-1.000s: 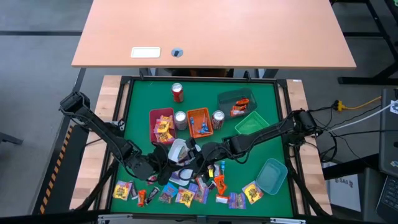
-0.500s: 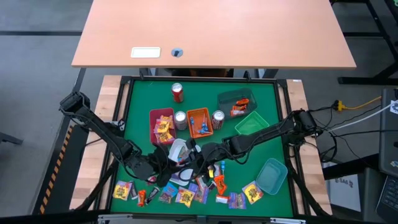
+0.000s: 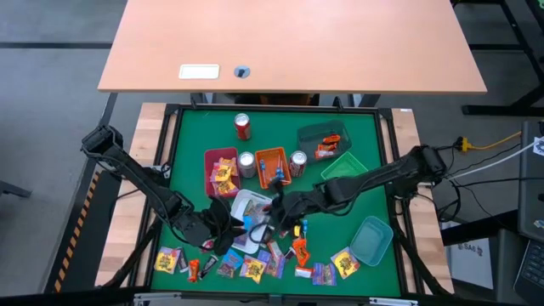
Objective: Sort candy
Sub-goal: Put the orange candy into the black bin
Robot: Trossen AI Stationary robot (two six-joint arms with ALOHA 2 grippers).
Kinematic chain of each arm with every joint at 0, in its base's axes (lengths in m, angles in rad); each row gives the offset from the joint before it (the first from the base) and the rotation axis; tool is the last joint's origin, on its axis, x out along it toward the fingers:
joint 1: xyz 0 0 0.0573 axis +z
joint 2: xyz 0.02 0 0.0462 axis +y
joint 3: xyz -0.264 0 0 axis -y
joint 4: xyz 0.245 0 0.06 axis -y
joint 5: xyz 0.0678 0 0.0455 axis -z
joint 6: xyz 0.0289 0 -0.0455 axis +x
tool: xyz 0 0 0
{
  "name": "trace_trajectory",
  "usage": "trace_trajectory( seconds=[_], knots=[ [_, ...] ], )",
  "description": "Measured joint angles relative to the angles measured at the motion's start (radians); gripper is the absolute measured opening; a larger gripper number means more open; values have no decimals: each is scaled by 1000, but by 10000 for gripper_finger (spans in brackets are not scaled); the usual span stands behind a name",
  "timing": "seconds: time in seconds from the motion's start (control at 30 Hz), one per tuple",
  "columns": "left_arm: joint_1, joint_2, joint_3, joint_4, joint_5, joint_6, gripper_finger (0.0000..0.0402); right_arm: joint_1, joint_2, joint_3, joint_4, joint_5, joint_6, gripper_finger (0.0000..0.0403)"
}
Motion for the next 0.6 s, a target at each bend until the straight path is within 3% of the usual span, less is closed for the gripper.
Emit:
trace_trajectory(
  seconds=[0.3, 0.6],
  knots=[
    [-2, 1, 0, -2, 0, 7, 145, -40, -198, 1, -371, 382, 23, 30],
    [-13, 1, 0, -3, 12, 30, 145, -361, -269, 0, -760, 382, 261, 30]
  ],
)
